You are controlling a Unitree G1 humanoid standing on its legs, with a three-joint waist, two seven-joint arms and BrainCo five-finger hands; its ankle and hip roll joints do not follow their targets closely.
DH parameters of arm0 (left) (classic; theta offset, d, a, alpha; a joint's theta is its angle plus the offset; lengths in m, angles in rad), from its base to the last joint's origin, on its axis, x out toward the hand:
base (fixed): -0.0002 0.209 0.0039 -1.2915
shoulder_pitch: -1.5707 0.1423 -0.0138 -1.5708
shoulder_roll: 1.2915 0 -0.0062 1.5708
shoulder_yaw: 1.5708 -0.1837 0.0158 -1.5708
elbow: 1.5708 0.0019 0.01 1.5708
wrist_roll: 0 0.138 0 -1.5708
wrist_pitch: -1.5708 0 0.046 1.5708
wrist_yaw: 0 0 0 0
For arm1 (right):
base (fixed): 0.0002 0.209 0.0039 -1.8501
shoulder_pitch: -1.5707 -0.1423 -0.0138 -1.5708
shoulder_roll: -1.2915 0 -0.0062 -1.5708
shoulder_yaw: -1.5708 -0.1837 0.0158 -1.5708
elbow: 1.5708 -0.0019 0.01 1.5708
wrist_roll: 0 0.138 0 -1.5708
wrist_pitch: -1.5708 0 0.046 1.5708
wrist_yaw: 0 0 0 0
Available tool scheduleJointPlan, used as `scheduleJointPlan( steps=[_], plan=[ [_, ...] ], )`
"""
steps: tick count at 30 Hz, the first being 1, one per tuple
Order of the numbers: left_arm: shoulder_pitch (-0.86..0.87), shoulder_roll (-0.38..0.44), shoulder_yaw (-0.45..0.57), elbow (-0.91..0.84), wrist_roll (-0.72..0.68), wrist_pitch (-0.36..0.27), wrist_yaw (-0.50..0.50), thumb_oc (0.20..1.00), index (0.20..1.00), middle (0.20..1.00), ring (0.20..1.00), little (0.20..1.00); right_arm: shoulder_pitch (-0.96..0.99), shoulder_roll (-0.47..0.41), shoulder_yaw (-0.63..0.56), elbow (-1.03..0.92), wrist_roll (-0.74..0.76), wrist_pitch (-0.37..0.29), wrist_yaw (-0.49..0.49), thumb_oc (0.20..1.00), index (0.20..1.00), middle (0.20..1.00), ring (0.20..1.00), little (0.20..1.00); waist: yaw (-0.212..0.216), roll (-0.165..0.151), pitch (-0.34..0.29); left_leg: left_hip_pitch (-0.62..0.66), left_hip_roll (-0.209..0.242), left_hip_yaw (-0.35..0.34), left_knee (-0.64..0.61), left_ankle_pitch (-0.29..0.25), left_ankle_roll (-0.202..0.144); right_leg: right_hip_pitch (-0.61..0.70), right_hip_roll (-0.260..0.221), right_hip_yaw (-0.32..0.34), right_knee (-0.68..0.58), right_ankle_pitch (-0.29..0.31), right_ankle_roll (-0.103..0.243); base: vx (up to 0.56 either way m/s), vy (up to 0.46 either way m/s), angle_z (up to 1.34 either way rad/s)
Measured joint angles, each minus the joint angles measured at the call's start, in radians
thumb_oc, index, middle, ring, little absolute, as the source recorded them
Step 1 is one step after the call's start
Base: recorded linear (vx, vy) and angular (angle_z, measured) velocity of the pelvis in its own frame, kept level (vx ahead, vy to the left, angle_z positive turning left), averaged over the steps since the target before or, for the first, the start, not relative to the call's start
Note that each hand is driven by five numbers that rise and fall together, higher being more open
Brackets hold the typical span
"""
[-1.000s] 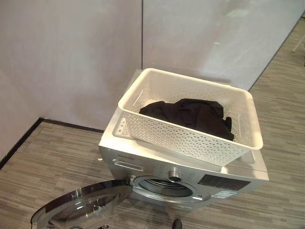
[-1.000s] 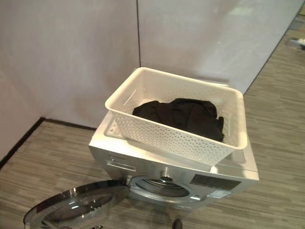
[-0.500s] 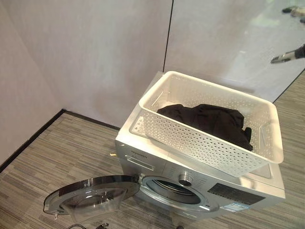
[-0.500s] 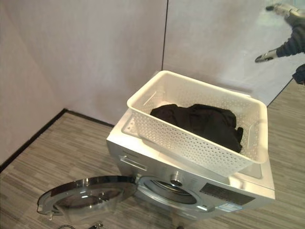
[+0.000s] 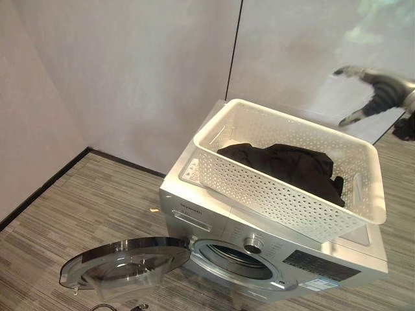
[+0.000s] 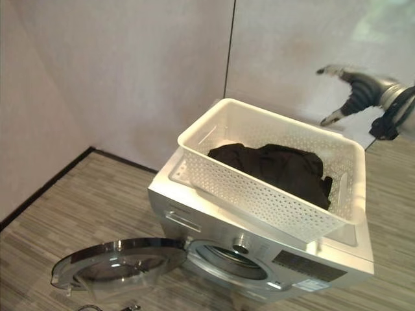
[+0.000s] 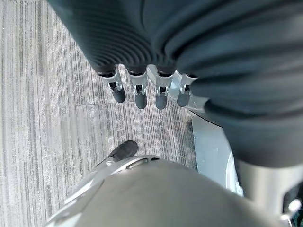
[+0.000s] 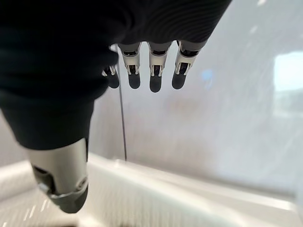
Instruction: Grab the laundry basket,head to the washer,open it,put in the laundry and shut it.
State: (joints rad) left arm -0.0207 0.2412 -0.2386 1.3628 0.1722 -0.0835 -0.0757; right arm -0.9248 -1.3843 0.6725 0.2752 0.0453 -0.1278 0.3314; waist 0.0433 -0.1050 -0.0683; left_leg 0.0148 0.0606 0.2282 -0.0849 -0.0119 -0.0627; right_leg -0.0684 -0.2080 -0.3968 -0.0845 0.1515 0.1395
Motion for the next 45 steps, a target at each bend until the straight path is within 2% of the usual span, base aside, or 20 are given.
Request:
scheduleJointPlan(
  steps=[3,11,13,15,17,22,26,27,28,29,31,32,33,38,45],
  plan=[
    [0.001,0.017,0.001,0.0,0.0,-0.001,-0.017,1.0,1.0,1.0,1.0,1.0,-0.035,-0.002,0.096,-0.044,0.001,0.0,0.042,1.0,1.0,1.0,1.0,1.0,0.004,-0.014,-0.001,-0.001,0.0,-0.002,0.0,0.001,-0.001,0.0,0.0,-0.001,0.0,0.0,0.0,0.0,0.0,0.0],
    [0.006,0.027,0.0,-0.006,0.004,-0.001,-0.037,1.0,1.0,1.0,1.0,1.0,-0.106,-0.039,0.228,-0.106,-0.004,0.003,0.11,1.0,1.0,1.0,1.0,1.0,0.016,-0.043,-0.013,-0.018,0.001,-0.023,0.003,0.002,-0.002,-0.001,-0.001,-0.025,0.0,-0.004,0.003,0.0,-0.002,0.08],
    [0.004,0.03,-0.001,-0.009,0.004,-0.001,-0.046,1.0,1.0,1.0,1.0,1.0,-0.123,-0.04,0.284,-0.108,-0.025,0.004,0.115,1.0,1.0,1.0,1.0,1.0,0.023,-0.05,-0.011,-0.018,0.001,-0.023,0.004,0.002,-0.002,-0.001,-0.001,-0.025,0.0,-0.004,0.003,0.0,0.0,0.0],
    [0.001,0.037,-0.001,-0.015,0.004,-0.001,-0.055,1.0,1.0,1.0,1.0,1.0,-0.208,-0.042,0.423,-0.1,-0.105,0.002,0.133,1.0,1.0,1.0,1.0,1.0,0.028,-0.06,-0.007,-0.024,0.001,-0.025,0.008,0.002,-0.002,-0.004,-0.002,-0.026,0.0,-0.005,0.003,-0.01,0.006,0.02],
    [-0.001,0.038,0.0,-0.015,0.005,-0.001,-0.058,1.0,1.0,1.0,1.0,1.0,-0.268,-0.048,0.477,-0.1,-0.143,0.0,0.138,1.0,1.0,1.0,1.0,1.0,0.029,-0.066,-0.008,-0.039,0.001,-0.026,0.011,0.002,-0.002,-0.016,-0.003,-0.027,0.0,-0.005,0.003,0.0,0.0,0.0],
    [0.001,0.039,-0.001,-0.012,0.01,0.0,-0.059,1.0,1.0,1.0,1.0,1.0,-0.323,-0.083,0.488,-0.126,-0.174,-0.004,0.15,1.0,1.0,1.0,1.0,1.0,0.031,-0.065,-0.007,-0.044,0.001,-0.027,0.012,0.002,-0.003,-0.02,-0.003,-0.028,0.0,-0.005,0.003,0.0,0.0,0.0],
    [0.0,0.036,-0.001,-0.014,0.033,0.0,-0.059,1.0,1.0,1.0,1.0,1.0,-0.218,-0.088,0.4,-0.138,-0.183,-0.005,0.152,1.0,1.0,1.0,1.0,1.0,0.028,-0.055,0.0,-0.044,0.0,-0.026,0.012,0.002,-0.002,-0.021,-0.004,-0.027,0.0,-0.005,0.003,0.0,0.008,0.0],
    [0.003,0.031,-0.001,-0.021,0.035,0.0,-0.059,1.0,1.0,1.0,1.0,1.0,-0.072,-0.085,0.267,-0.15,-0.223,-0.007,0.149,1.0,1.0,1.0,1.0,1.0,0.027,-0.043,0.008,-0.043,-0.002,-0.025,0.011,0.002,-0.002,-0.022,-0.005,-0.025,0.0,-0.005,0.003,0.0,0.0,0.0],
    [0.003,0.027,-0.001,-0.022,0.035,0.0,-0.06,1.0,1.0,1.0,1.0,1.0,0.012,-0.081,0.192,-0.151,-0.247,-0.008,0.147,1.0,1.0,1.0,1.0,1.0,0.026,-0.035,0.013,-0.044,-0.002,-0.025,0.012,0.002,-0.002,-0.022,-0.005,-0.025,0.0,-0.005,0.003,0.0,0.0,0.0],
    [0.006,0.021,-0.001,-0.024,0.035,0.001,-0.06,1.0,1.0,1.0,1.0,1.0,0.186,-0.051,0.035,-0.142,-0.294,-0.007,0.128,1.0,1.0,1.0,1.0,1.0,0.025,-0.021,0.017,-0.043,-0.002,-0.025,0.012,0.002,-0.002,-0.022,-0.004,-0.024,0.0,-0.005,0.003,-0.01,0.018,-0.03],
    [0.019,0.012,-0.006,-0.034,0.036,0.001,-0.059,1.0,1.0,1.0,1.0,1.0,0.328,-0.025,-0.056,-0.107,-0.358,-0.004,0.114,1.0,1.0,1.0,1.0,1.0,0.012,0.018,0.015,-0.047,-0.001,-0.023,0.013,0.002,-0.003,-0.027,0.002,-0.022,0.0,-0.004,0.002,-0.01,0.03,-0.04],
    [0.022,0.012,-0.019,-0.051,0.045,0.0,-0.059,1.0,1.0,1.0,1.0,1.0,0.444,0.001,-0.199,-0.119,-0.385,-0.005,0.101,1.0,1.0,1.0,1.0,1.0,0.011,0.017,0.016,-0.048,0.002,-0.022,0.012,0.002,-0.002,-0.03,0.002,-0.021,0.0,-0.004,0.002,0.0,0.026,-0.03],
    [0.023,0.012,-0.019,-0.051,0.044,0.0,-0.06,1.0,1.0,1.0,1.0,1.0,0.513,0.039,-0.279,-0.131,-0.402,-0.004,0.094,1.0,1.0,1.0,1.0,1.0,0.011,0.014,0.017,-0.048,0.002,-0.021,0.012,0.002,-0.002,-0.03,0.002,-0.019,0.0,-0.004,0.002,0.0,0.016,-0.08],
    [0.021,0.02,-0.011,-0.055,0.044,0.0,-0.06,1.0,1.0,1.0,1.0,1.0,0.535,0.064,-0.26,-0.158,-0.486,-0.008,0.089,1.0,1.0,1.0,1.0,1.0,0.009,-0.001,0.035,-0.043,0.0,-0.002,0.011,0.002,-0.002,-0.037,-0.001,0.001,0.0,0.0,0.0,0.0,-0.003,-0.09],
    [0.019,0.017,0.0,-0.067,0.073,-0.001,-0.056,1.0,1.0,1.0,1.0,1.0,0.535,0.125,-0.259,-0.181,-0.618,-0.031,0.053,1.0,1.0,1.0,1.0,1.0,0.009,0.02,0.057,-0.04,0.0,0.0,0.008,0.002,-0.002,-0.037,0.0,0.003,0.0,0.0,0.0,0.0,-0.002,-0.02]
  ],
)
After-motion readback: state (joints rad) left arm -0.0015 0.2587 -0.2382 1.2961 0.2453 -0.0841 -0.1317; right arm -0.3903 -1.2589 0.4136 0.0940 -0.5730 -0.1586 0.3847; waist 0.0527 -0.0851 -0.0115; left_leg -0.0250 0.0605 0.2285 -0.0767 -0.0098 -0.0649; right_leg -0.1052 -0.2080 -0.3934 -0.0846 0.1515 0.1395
